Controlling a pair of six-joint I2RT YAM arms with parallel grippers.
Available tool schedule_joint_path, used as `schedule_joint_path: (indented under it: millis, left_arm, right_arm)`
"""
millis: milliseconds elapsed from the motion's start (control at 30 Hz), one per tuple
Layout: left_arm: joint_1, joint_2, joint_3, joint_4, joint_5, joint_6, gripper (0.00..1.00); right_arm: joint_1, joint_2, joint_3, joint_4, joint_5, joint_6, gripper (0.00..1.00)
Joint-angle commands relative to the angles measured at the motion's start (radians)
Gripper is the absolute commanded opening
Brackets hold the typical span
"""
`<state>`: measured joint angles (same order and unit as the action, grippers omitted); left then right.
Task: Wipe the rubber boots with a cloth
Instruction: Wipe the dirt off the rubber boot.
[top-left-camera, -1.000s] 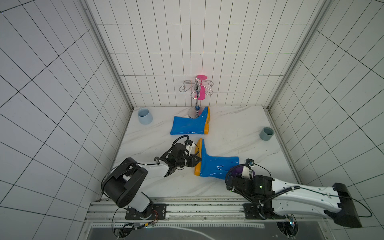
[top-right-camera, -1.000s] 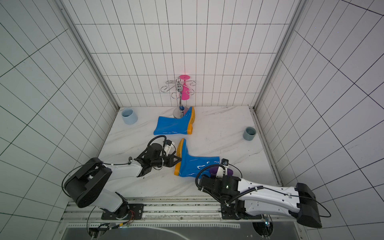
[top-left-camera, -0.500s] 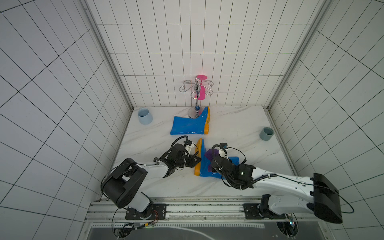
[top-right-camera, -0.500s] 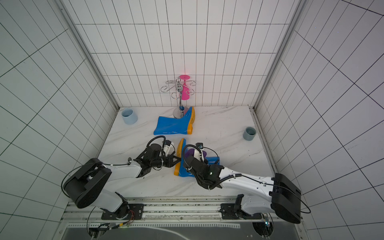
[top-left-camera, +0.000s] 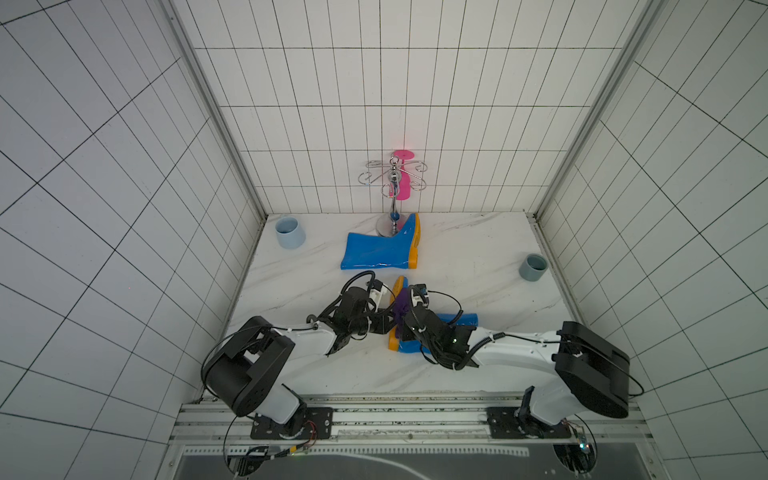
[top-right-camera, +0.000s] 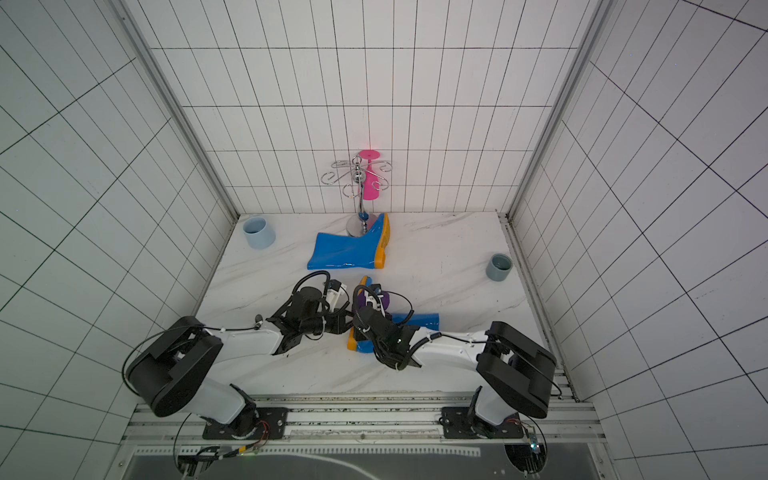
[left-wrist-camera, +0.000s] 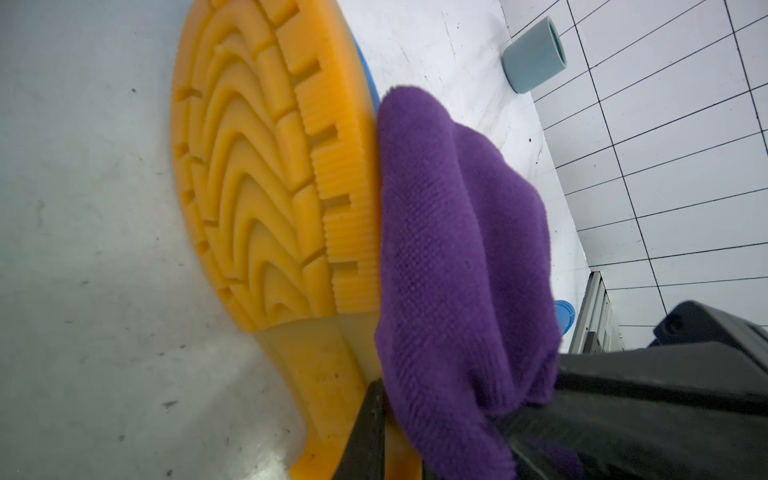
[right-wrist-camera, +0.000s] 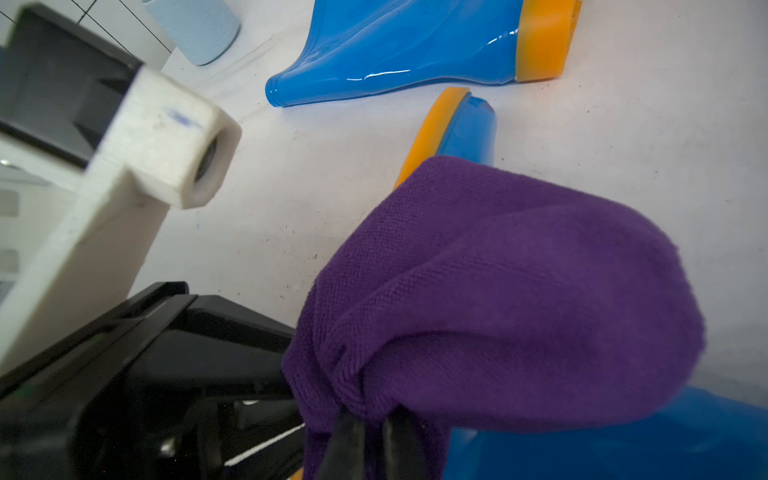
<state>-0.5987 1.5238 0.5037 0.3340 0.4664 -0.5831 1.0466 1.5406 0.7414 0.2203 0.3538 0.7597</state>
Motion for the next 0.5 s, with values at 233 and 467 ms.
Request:
schedule_joint_path:
  millis: [233, 467]
  left_arm:
    - [0.001, 0.088, -0.068, -0.295, -0.116, 0.018, 0.14]
    - [0.001, 0.093, -0.068, -0.295, -0.113, 0.019, 0.14]
  right_arm:
    - [-0.158, 0.059, -0.006, 0.073, -0.057, -0.105, 0.00]
    - [-0.246, 0.119, 0.076, 0.093, -0.106, -0.176, 0.00]
